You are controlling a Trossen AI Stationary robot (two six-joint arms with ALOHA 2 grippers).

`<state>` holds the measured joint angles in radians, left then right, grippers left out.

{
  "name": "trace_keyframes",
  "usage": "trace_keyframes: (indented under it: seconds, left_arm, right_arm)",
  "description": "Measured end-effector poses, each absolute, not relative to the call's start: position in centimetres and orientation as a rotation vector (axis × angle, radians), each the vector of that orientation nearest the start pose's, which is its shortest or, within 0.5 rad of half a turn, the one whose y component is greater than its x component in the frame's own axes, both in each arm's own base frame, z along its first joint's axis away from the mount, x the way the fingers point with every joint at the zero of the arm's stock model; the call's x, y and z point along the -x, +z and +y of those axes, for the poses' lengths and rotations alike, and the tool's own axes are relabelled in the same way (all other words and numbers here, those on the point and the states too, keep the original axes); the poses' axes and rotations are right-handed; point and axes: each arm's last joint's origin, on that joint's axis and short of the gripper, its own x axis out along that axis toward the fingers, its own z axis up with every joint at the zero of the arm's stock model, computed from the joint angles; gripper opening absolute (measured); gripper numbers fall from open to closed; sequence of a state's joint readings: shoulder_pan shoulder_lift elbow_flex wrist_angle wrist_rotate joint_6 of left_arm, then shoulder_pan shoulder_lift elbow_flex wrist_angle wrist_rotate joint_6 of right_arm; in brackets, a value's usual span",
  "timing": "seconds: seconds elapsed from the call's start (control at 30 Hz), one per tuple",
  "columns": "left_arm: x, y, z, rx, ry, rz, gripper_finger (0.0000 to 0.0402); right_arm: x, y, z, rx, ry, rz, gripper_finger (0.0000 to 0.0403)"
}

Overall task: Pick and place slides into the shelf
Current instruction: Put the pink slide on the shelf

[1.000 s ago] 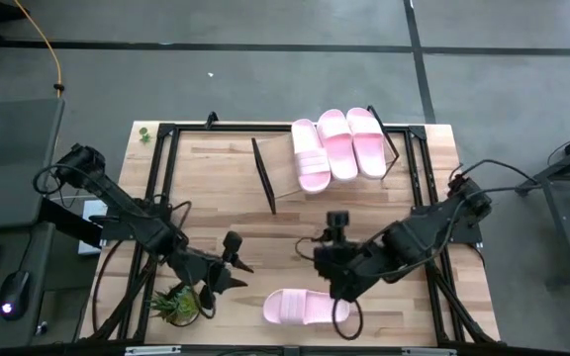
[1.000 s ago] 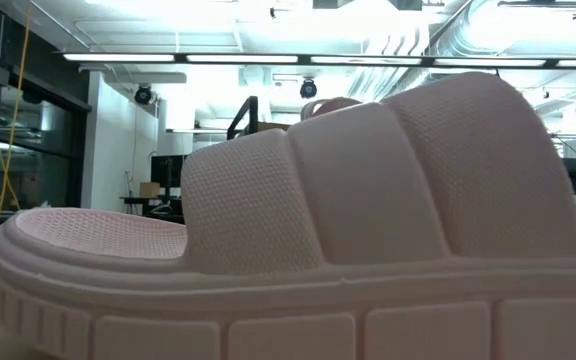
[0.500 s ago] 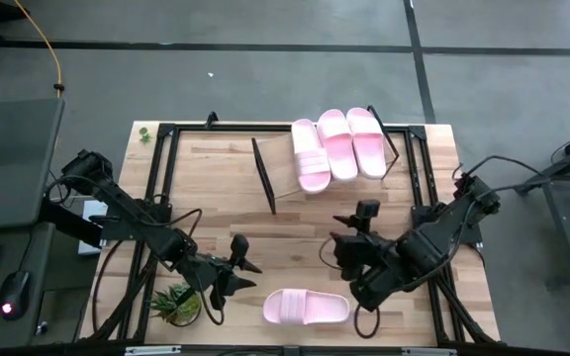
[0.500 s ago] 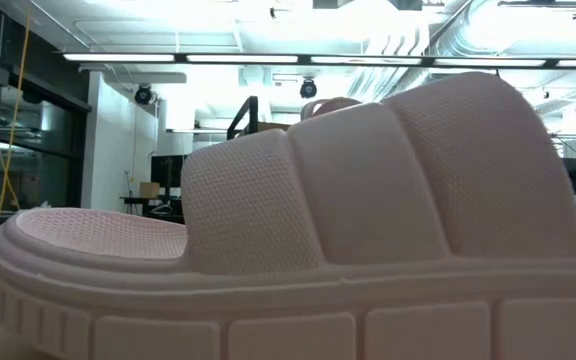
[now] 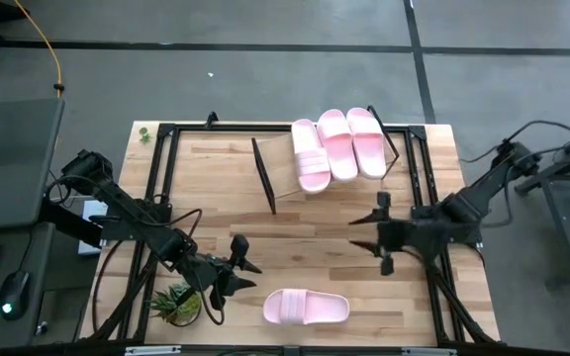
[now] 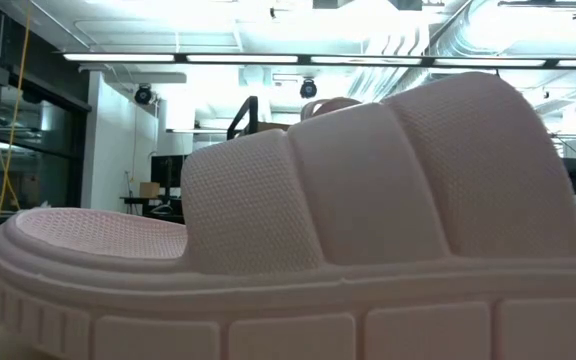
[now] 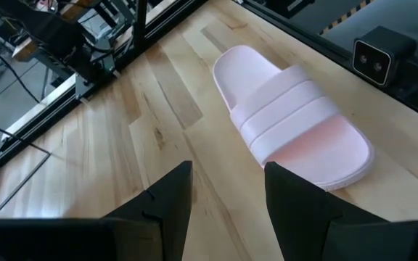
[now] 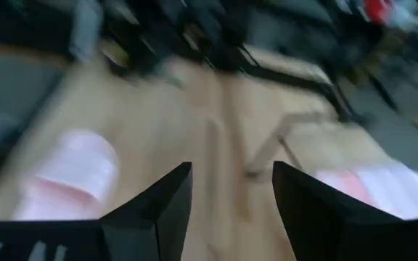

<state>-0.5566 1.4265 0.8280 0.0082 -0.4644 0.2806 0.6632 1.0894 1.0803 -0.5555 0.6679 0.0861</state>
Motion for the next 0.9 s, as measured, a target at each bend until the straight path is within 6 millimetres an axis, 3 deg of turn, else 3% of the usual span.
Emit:
trace_keyframes:
  seconds: [0.2,0.37,0.63,0.9]
  left_arm:
    - [-25.8,22.4,-14.5,-0.565,-0.148,0.502,0.0156]
    - [-26.0,21.9,-14.4,-0.620,-0.074,0.518,0.0156]
    - [-27.2,20.5,-14.9,-0.766,-0.014,0.532,0.0156]
    - [-29.0,19.6,-15.9,-0.850,0.007,0.562,0.0156]
  right_arm:
    - [-16.3,30.7,10.9,0.110,0.127,0.148,0.0184]
    - [-15.8,28.4,10.6,0.031,0.176,0.011,0.0184]
    - [-15.7,28.5,10.7,0.047,0.226,-0.037,0.0184]
    - [-15.7,27.9,10.7,0.049,0.224,0.025,0.0184]
